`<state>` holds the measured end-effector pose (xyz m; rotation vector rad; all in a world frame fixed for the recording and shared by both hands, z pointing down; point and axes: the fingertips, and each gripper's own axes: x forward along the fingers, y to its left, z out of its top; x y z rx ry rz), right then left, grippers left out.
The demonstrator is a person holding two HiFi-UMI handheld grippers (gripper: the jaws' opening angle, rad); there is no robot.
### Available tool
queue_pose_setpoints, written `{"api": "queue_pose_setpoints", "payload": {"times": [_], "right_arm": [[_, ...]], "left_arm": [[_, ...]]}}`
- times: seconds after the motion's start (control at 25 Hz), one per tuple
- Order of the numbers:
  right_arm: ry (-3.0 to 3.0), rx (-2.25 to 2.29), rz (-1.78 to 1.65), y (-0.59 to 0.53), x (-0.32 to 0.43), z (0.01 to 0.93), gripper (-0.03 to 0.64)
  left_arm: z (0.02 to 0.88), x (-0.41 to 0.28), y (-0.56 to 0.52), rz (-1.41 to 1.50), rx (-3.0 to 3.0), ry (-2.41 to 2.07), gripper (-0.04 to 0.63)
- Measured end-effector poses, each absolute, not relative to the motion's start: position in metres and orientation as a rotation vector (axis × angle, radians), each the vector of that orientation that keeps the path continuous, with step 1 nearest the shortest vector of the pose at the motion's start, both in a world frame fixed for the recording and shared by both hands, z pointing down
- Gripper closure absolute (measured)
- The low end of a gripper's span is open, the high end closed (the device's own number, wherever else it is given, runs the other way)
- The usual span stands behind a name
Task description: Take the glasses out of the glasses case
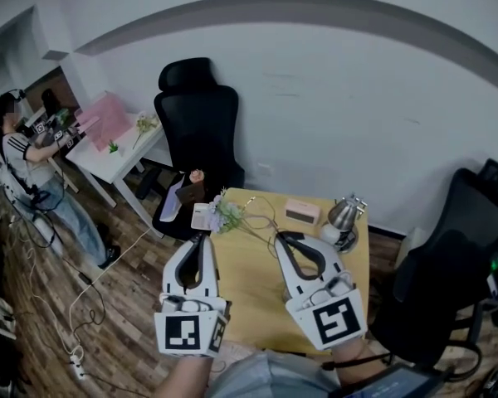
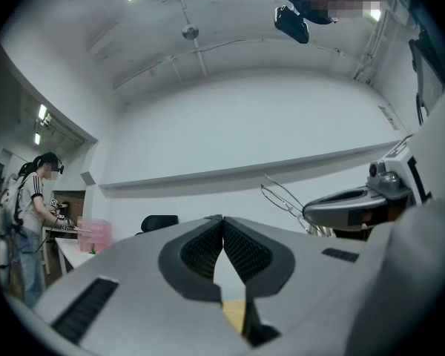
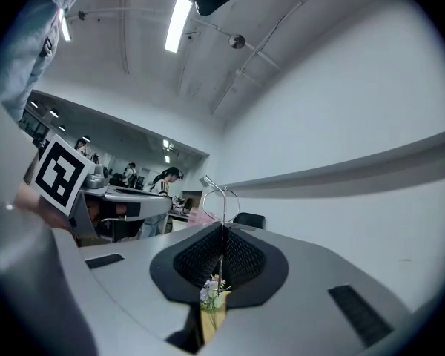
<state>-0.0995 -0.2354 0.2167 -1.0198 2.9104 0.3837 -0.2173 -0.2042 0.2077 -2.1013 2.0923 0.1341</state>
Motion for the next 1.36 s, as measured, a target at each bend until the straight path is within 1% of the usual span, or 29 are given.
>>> {"api": "queue_pose_setpoints", "payload": {"times": [1.36], "right_arm": [[2.87,-1.048,0.336,-0.243,-0.096,0.223,0.595]], "left_arm": [[0.222,-0.211,-0.209,0.11,-2.124,2.108,0.589]]}}
